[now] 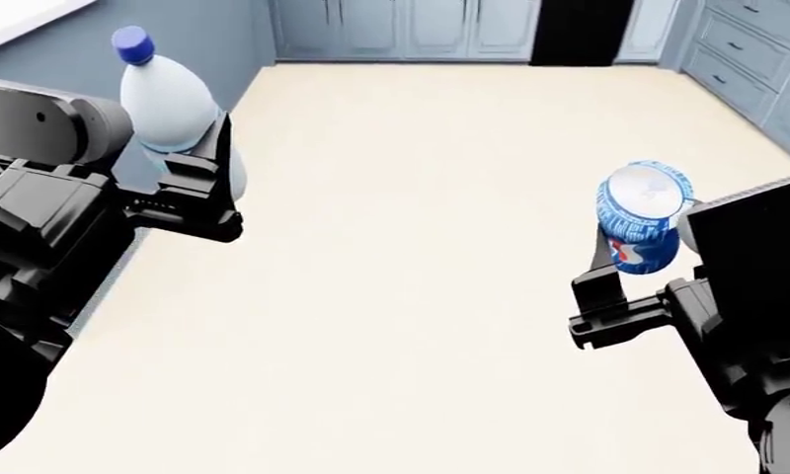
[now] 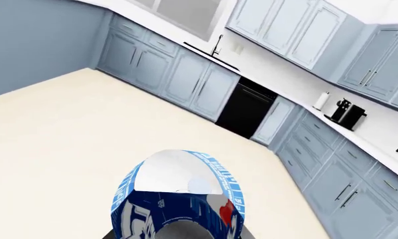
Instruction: Move the drinks to the dining counter.
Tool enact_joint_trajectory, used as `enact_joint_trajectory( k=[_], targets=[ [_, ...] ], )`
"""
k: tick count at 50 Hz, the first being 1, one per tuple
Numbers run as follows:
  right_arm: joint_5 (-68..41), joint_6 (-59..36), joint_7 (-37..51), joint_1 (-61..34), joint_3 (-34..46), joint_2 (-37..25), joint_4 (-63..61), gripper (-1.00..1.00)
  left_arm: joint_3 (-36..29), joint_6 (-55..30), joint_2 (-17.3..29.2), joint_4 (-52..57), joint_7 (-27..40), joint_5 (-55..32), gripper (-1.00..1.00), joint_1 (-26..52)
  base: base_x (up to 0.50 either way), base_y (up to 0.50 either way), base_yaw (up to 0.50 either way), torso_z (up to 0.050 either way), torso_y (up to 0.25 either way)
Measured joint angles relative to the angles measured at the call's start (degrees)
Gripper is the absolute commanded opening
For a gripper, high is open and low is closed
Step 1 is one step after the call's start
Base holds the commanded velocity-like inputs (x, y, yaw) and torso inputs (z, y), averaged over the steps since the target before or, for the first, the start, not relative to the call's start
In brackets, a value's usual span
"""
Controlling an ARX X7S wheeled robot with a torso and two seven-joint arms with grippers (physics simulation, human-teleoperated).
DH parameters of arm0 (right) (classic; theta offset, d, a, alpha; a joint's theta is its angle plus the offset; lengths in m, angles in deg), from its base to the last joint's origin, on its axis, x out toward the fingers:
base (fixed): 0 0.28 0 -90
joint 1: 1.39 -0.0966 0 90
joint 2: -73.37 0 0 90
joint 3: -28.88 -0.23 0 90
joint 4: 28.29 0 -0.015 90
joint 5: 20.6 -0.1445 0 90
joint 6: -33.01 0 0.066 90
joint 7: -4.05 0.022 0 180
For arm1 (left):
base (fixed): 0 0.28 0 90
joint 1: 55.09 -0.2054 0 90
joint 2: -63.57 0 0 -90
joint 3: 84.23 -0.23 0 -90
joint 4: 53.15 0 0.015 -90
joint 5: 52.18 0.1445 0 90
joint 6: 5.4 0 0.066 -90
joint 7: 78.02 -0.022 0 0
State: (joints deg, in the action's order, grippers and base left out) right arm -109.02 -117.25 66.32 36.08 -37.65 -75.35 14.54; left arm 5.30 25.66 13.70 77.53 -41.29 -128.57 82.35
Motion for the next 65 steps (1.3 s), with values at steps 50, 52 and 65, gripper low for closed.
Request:
enact_joint_trajectory(
  k=[50, 52, 65],
  targets=[
    [-1.78, -3.76, 4.11, -4.06, 3.4, 1.13, 1.59, -1.0, 0.61, 1.46, 1.4, 0.47, -0.07, -0.31, -1.0, -1.53, -0.46, 0.29, 0.0, 0.0, 0.002],
    [-1.83, -3.76, 4.13, -4.1, 3.44, 1.12, 1.63, -1.0, 0.59, 1.48, 1.44, 0.49, -0.04, -0.35, -1.0, -1.52, -0.5, 0.13, 0.0, 0.0, 0.0],
    [-1.81, -3.51, 3.95, -4.2, 3.52, 0.93, 1.61, -1.0, 0.14, 1.32, 1.58, 0.4, 0.39, -0.86, -1.0, -0.68, -0.5, 0.13, 0.0, 0.001, 0.002]
  ],
)
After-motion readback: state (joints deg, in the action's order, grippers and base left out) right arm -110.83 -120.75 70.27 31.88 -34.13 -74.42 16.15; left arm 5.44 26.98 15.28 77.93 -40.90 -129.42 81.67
